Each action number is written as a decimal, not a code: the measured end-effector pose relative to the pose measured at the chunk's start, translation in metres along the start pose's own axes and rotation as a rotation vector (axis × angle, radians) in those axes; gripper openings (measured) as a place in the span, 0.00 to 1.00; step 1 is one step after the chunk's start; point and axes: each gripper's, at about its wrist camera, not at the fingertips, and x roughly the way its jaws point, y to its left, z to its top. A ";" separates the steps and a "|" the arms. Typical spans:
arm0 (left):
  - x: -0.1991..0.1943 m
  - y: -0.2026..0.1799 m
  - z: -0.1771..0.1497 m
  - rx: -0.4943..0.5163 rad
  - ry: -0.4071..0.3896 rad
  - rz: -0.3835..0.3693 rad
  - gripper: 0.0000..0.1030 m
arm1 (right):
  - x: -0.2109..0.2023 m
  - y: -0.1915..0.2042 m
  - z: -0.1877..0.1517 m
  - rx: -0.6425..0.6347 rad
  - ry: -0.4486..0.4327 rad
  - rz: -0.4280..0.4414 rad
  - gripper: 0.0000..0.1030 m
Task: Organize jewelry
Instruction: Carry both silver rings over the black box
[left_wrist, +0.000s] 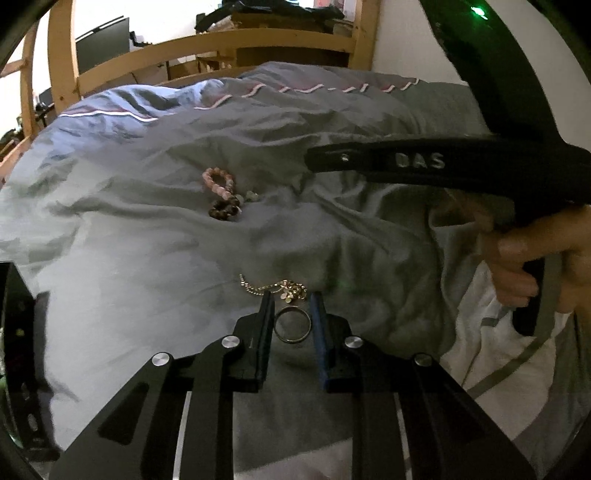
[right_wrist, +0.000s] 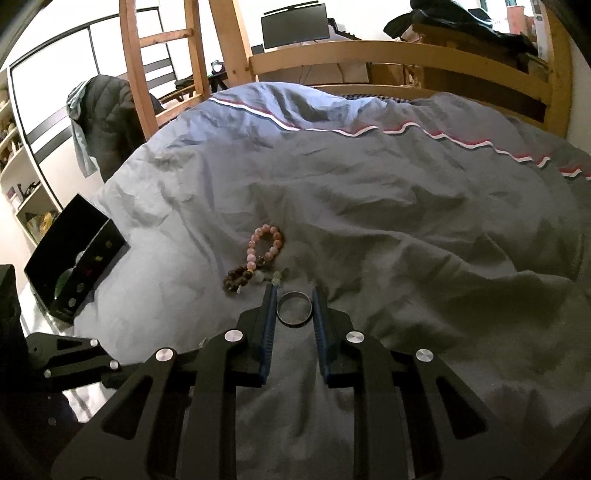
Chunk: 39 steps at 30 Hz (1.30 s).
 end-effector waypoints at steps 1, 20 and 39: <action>-0.004 0.000 0.000 -0.004 -0.003 0.004 0.19 | -0.003 0.001 0.000 -0.001 0.006 -0.001 0.20; -0.093 0.042 0.000 -0.099 -0.070 0.155 0.19 | -0.063 0.080 0.002 -0.103 0.014 0.032 0.19; -0.154 0.135 -0.011 -0.220 -0.125 0.342 0.19 | -0.051 0.171 0.042 -0.221 -0.018 0.101 0.20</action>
